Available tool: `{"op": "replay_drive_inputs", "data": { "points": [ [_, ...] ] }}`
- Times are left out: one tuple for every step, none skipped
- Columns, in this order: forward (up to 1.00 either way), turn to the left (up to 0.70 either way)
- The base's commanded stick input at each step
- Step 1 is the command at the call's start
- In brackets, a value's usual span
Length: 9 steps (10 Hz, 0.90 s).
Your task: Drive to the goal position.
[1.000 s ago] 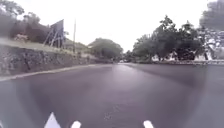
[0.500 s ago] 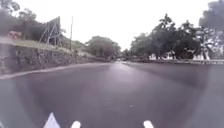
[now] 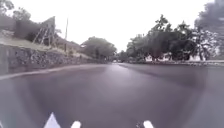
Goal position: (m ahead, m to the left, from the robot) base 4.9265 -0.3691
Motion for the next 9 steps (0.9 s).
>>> {"op": "replay_drive_inputs", "data": {
  "points": [
    [0.7,0.0],
    [0.7,0.0],
    [0.7,0.0],
    [0.7,0.0],
    [0.7,0.0],
    [0.7,0.0],
    [0.7,0.0],
    [0.7,0.0],
    [0.7,0.0]
  ]
}}
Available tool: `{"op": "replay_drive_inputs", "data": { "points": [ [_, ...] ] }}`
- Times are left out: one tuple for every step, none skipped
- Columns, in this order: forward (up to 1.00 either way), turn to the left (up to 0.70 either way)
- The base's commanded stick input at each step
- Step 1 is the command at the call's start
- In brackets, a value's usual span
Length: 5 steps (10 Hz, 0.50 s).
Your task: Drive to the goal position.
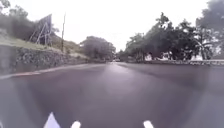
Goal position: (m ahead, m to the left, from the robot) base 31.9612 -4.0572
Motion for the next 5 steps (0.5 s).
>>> {"op": "replay_drive_inputs", "data": {
  "points": [
    [0.7,0.0],
    [0.7,0.0],
    [0.7,0.0],
    [0.7,0.0],
    [0.7,0.0]
  ]
}}
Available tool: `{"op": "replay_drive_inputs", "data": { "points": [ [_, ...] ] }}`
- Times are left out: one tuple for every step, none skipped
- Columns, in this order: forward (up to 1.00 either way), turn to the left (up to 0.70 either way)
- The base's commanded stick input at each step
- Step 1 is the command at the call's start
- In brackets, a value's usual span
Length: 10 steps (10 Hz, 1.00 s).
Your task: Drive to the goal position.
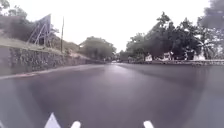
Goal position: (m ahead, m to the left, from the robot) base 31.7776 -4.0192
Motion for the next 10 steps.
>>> {"op": "replay_drive_inputs", "data": {
  "points": [
    [0.7,0.0],
    [0.7,0.0],
    [0.7,0.0],
    [0.7,0.0],
    [0.7,0.0],
    [0.7,0.0],
    [0.7,0.0],
    [0.7,0.0],
    [0.7,0.0],
    [0.7,0.0]
  ]
}}
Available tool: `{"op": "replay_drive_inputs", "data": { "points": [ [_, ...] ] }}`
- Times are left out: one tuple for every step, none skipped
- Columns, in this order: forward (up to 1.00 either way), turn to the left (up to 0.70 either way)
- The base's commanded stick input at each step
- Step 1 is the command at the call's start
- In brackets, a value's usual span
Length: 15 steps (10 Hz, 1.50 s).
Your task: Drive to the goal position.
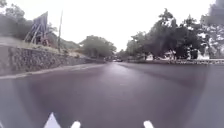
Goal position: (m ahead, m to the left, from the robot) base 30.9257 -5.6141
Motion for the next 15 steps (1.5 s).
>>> {"op": "replay_drive_inputs", "data": {
  "points": [
    [0.7,0.0],
    [0.7,0.0],
    [0.7,0.0],
    [0.7,0.0],
    [0.7,0.0],
    [0.7,0.0],
    [0.7,0.0],
    [0.7,0.0],
    [0.7,0.0],
    [0.7,0.0],
    [0.7,0.0],
    [0.7,0.0],
    [0.7,0.0],
    [0.7,0.0],
    [0.7,0.0]
  ]
}}
